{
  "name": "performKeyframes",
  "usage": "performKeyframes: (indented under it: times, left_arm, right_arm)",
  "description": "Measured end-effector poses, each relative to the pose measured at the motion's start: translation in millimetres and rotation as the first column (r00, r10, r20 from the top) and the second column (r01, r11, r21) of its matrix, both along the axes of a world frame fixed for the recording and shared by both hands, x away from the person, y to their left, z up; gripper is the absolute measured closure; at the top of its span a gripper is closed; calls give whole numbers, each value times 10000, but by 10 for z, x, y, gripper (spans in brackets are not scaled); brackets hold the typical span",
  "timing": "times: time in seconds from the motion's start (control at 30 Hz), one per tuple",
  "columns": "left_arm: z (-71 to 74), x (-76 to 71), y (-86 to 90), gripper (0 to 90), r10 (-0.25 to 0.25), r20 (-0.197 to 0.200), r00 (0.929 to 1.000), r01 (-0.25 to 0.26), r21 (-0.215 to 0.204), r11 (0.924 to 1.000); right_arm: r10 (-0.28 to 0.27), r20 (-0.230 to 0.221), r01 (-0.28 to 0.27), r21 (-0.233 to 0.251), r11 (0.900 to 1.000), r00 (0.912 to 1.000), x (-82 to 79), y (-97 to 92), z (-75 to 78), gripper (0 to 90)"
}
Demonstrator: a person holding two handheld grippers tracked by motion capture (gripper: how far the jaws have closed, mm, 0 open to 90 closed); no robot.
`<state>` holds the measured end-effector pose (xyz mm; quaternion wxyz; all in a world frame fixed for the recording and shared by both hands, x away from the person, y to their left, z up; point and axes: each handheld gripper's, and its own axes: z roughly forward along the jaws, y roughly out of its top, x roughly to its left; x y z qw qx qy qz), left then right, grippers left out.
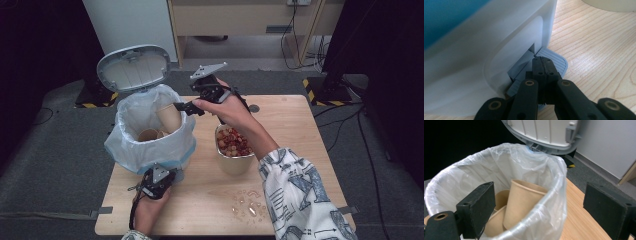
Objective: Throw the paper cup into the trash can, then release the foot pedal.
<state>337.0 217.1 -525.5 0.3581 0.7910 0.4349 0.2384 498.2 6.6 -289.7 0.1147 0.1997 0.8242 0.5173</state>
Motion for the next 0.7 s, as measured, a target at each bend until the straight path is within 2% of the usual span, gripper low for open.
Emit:
performKeyframes:
  times: [0.23, 0.5, 0.53, 0.6, 0.7]
  left_arm:
    - [0, 0, 1, 891, -1, -2, 10000, 1, 0, 10000]
    - [4, -4, 1, 885, 57, -3, 10000, -57, -42, 10000]
    - [10, -8, 2, 856, 140, 35, 9999, -140, 26, 9999]
    - [37, -33, 5, 770, 199, 50, 9998, -198, -156, 9997]
    - [107, -118, -36, 719, 55, 436, 9990, -47, -174, 9998]
  right_arm:
    - [-220, -20, 220, 28, 9998, 9998, 31, -134, -5, 109]
    - [-618, -51, 619, 117, 9980, 9981, 70, -378, -27, 107]
    - [-721, -53, 721, 109, 9973, 9974, 80, -426, -36, 108]
    - [-914, -123, 916, 141, 9957, 9957, 98, -526, -58, 107]
    - [-1171, -165, 1173, 134, 9930, 9930, 123, -677, -90, 106]
